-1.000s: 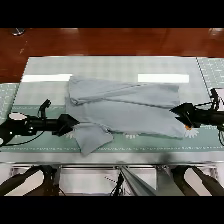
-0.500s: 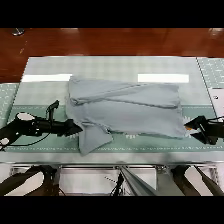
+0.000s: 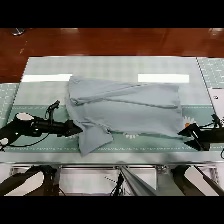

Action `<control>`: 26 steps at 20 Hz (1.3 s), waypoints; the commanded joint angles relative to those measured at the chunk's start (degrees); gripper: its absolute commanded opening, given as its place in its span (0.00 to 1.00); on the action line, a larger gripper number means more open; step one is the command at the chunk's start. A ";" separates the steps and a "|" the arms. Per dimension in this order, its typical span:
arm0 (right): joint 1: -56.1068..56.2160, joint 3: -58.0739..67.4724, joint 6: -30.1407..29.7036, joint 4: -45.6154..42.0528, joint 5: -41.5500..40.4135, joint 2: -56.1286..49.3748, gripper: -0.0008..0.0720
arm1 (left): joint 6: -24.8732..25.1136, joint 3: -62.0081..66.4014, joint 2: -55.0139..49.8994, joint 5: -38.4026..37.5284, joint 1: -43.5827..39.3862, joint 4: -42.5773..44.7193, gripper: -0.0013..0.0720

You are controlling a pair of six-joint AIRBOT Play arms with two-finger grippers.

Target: Fold the shirts.

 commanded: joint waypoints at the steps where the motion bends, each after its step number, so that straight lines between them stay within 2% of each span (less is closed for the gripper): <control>1: 2.27 -0.13 -1.81 7.06 -4.87 -3.45 0.86 | 0.13 0.02 0.02 -0.11 0.02 -0.28 0.05; 4: 6.88 0.26 -1.97 11.37 -9.81 -5.64 0.86 | 0.13 0.07 0.02 -0.09 0.02 -1.16 0.05; 5: 8.17 1.07 -1.99 11.69 -10.32 -6.32 0.82 | 0.24 0.42 0.02 -0.20 0.07 -1.03 0.05; 6: 9.03 2.23 -2.08 11.58 -10.12 -6.95 0.62 | 0.59 1.03 0.02 -0.37 0.20 -0.92 0.05; 7: 9.55 3.56 -3.34 11.78 -9.29 -7.41 0.25 | 0.59 2.05 0.02 -0.55 0.59 -0.76 0.05; 8: 9.64 4.87 -5.60 11.91 -7.98 -7.56 0.05 | 0.59 3.34 0.02 -1.25 1.29 -0.70 0.05; 11: 9.57 10.40 -7.72 10.12 -3.06 -7.56 0.05 | 0.57 9.33 0.02 -6.01 5.31 -0.61 0.05; 13: 9.75 14.10 -7.89 10.88 -2.71 -7.58 0.05 | -0.15 14.29 -0.07 -5.95 7.61 -0.59 0.05; 16: 9.77 19.43 -8.85 14.93 -4.04 -9.49 0.05 | -3.89 23.10 -3.74 -3.30 5.46 0.20 0.05; 18: 9.97 22.97 -10.36 20.37 -4.11 -13.07 0.05 | -5.75 30.82 -9.86 -3.17 2.19 0.44 0.05; 22: 14.60 30.60 -10.51 22.47 -7.15 -21.40 0.05 | -13.81 48.57 -24.55 -4.04 -2.40 1.97 0.05; 26: 16.83 40.54 -6.05 22.25 -10.03 -29.88 0.05 | -22.14 64.39 -36.02 -7.96 -3.04 7.34 0.05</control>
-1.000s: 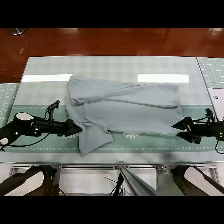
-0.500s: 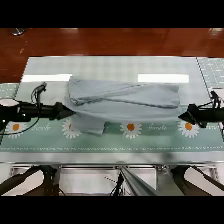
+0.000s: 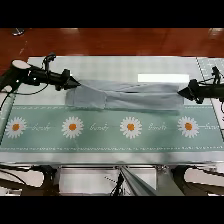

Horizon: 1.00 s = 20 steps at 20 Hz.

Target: Fold the shirts.

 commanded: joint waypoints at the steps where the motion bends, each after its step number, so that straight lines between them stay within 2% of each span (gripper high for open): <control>1: 1.46 8.63 3.30 0.83 -1.88 -7.26 0.05 | -8.50 13.57 -9.73 -3.17 -0.59 4.17 0.05; 3: 1.53 12.39 3.58 0.96 -1.68 -10.32 0.05 | -10.71 17.62 -12.81 -3.63 -0.09 5.62 0.05; 6: 2.38 15.47 2.05 0.96 -2.03 -14.38 0.05 | -10.84 19.30 -15.89 -3.02 0.00 6.03 0.05; 7: 2.97 15.63 1.70 0.94 -2.49 -15.56 0.13 | -10.84 19.30 -16.61 -2.78 -0.24 6.03 0.08; 8: 3.58 15.63 1.53 0.90 -2.73 -16.52 0.58 | -10.84 19.30 -17.07 -2.80 -0.46 5.99 0.42; 9: 3.96 15.63 0.11 1.03 -2.67 -16.94 0.88 | -10.82 19.34 -17.09 -3.17 -0.57 6.01 0.99; 11: 2.82 16.55 -0.81 0.74 -1.27 -16.68 0.87 | -11.30 21.64 -16.96 -6.93 1.25 7.78 0.98; 13: -0.81 19.54 -0.81 -0.20 5.16 -16.63 0.87 | -16.31 24.90 -15.61 -13.79 5.20 17.46 0.98; 16: -6.58 21.00 -0.81 -4.72 12.59 -16.59 0.87 | -16.87 24.81 -8.79 -17.31 11.32 32.26 0.98; 18: -8.17 20.00 0.28 -11.23 13.14 -16.65 0.87 | -16.83 21.40 -2.80 -12.28 13.38 34.38 0.98; 20: -8.28 18.75 0.42 -12.66 12.66 -17.51 0.87 | -15.85 13.73 5.05 -2.34 12.72 33.73 0.98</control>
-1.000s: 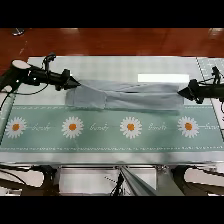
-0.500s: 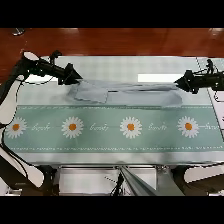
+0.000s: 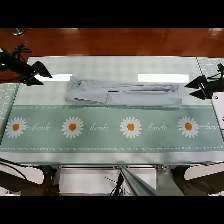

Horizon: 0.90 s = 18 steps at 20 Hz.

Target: Fold the shirts.

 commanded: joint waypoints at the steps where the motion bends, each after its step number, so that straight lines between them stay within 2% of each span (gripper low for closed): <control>1: -1.36 -0.81 0.55 -4.37 2.08 -1.51 0.86 | 1.79 -11.19 12.90 14.86 0.15 3.17 0.98; 3: 0.22 -0.81 -0.15 -1.95 1.90 -3.48 0.86 | 3.34 -21.31 20.87 25.14 -3.28 -0.87 0.98; 5: 2.51 -0.81 -0.98 0.85 0.90 -4.83 0.86 | 3.32 -28.89 26.25 30.80 -7.56 -2.78 0.98; 10: 9.84 -0.74 -1.27 1.86 -1.84 -6.32 0.86 | 3.30 -32.13 25.77 29.94 -18.60 -3.91 0.98; 11: 11.13 -0.74 -1.27 2.56 -1.97 -6.19 0.78 | 3.32 -32.13 25.09 30.23 -20.52 -4.02 0.98; 12: 11.96 -0.72 -1.25 3.74 -1.66 -5.90 0.49 | 3.30 -32.13 24.39 30.23 -22.32 -4.09 0.97; 13: 12.48 -0.63 -1.73 5.18 -0.39 -5.16 0.04 | 3.32 -32.13 23.78 30.18 -23.78 -4.24 0.94; 14: 12.57 -0.63 -2.47 5.68 0.85 -3.91 0.05 | 3.30 -32.13 23.23 30.08 -25.16 -4.66 0.56; 15: 12.55 -0.63 -2.29 4.79 2.10 -1.95 0.05 | 3.34 -32.13 22.86 29.99 -26.36 -5.05 0.10; 16: 12.55 -0.63 -1.62 2.80 3.39 0.39 0.05 | 4.00 -32.13 22.47 30.10 -27.80 -5.53 0.05; 18: 12.57 -1.57 -1.68 -0.59 6.01 7.02 0.05 | 3.98 -32.13 21.51 30.99 -31.23 -6.08 0.05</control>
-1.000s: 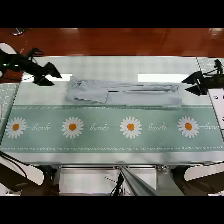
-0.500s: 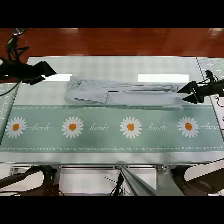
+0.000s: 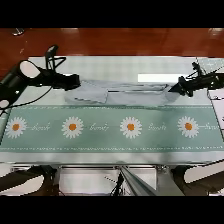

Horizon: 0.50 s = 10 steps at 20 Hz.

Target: Fold the shirts.

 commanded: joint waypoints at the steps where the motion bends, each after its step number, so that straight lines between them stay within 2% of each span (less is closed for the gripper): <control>1: 0.59 -2.36 -0.13 -4.24 3.87 10.56 0.05 | 0.39 -0.20 -1.86 2.23 -6.73 -1.16 0.05; 5: 0.59 -13.51 0.74 -8.33 2.05 30.51 0.05 | 0.31 3.26 -7.72 6.99 -17.03 -1.49 0.05; 10: 0.61 -24.20 5.90 -7.39 2.86 51.95 0.05 | 0.09 22.12 -24.00 2.43 -26.38 -4.20 0.05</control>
